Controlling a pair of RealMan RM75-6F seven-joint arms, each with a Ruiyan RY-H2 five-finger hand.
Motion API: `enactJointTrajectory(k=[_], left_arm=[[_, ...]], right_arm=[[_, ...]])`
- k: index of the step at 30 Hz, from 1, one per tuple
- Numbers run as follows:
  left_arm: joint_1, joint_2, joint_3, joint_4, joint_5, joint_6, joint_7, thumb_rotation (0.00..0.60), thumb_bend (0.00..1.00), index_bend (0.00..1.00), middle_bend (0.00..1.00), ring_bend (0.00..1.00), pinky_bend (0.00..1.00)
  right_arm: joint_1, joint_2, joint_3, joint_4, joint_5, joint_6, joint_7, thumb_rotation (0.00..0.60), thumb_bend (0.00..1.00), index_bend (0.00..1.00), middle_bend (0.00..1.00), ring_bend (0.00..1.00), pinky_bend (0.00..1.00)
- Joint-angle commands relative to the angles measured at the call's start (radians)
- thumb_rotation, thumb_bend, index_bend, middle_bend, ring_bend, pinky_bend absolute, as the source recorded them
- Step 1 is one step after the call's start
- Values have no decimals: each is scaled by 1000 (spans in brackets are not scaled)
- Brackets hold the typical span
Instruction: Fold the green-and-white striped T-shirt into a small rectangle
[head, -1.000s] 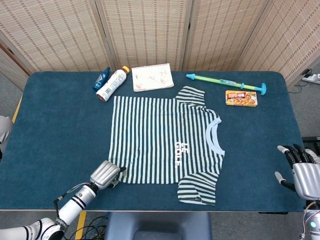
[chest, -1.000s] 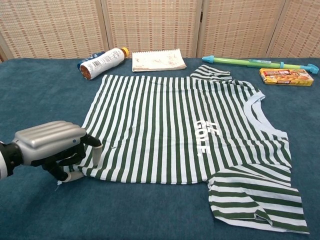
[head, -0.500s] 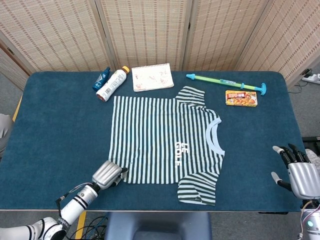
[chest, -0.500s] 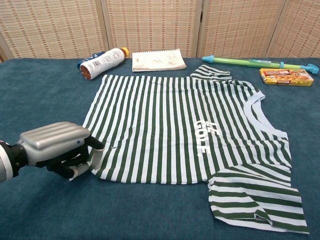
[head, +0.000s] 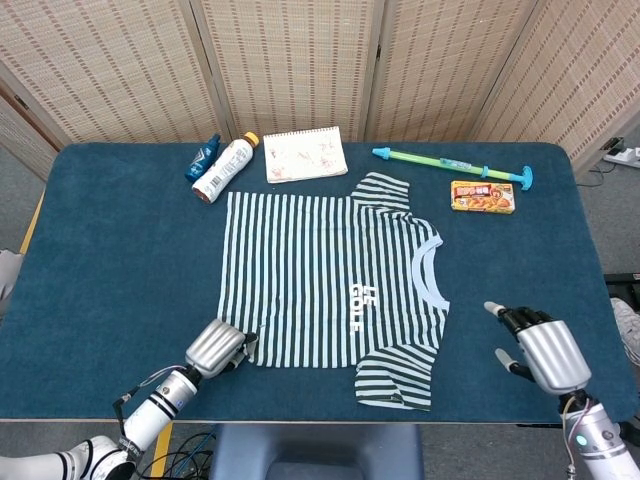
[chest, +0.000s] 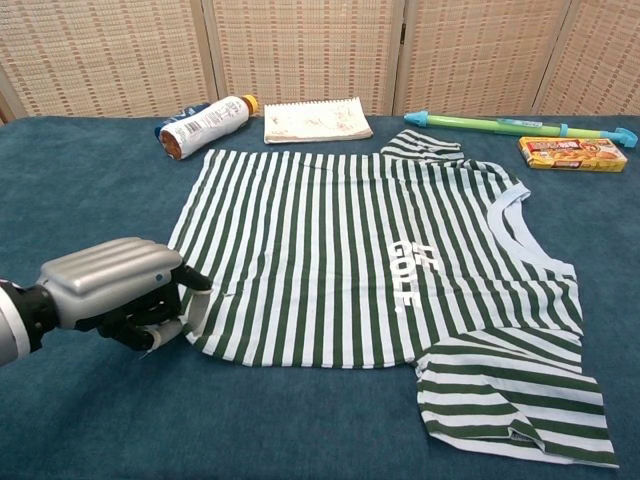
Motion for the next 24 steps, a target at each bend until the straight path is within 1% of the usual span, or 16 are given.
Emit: enactJointTrajectory(k=[1, 3, 4, 8, 10, 14, 24], left_arm=[[2, -1, 1, 0, 0, 2, -1, 600, 544, 610, 959, 897, 1000], [3, 0, 1, 0, -3, 2, -1, 600, 544, 610, 959, 897, 1000], [3, 0, 1, 0, -4, 2, -1, 600, 544, 610, 959, 897, 1000], [3, 2, 0, -4, -7, 2, 0, 600, 543, 610, 959, 897, 1000], [3, 2, 0, -5, -9, 2, 0, 600, 537, 609, 959, 897, 1000], [3, 2, 1, -6, -13, -2, 2, 600, 533, 609, 959, 897, 1000], [6, -1, 0, -6, -25, -2, 8, 600, 534, 608, 959, 897, 1000]], right_arm=[[34, -35, -21, 19, -32, -46, -2, 600, 245, 275, 658, 746, 924], [53, -59, -30, 35, -43, -75, 2, 600, 239, 316, 742, 831, 985], [61, -69, -34, 42, -46, -87, 5, 600, 226, 338, 777, 867, 999], [93, -116, -49, 81, -50, -143, 16, 600, 169, 402, 858, 950, 1000], [106, -133, -54, 100, -45, -169, 19, 600, 152, 428, 884, 974, 1000], [140, -163, -56, 144, -28, -230, 19, 600, 143, 450, 897, 986, 1000], [210, -227, -53, 237, -5, -313, 42, 600, 160, 453, 901, 989, 1000]])
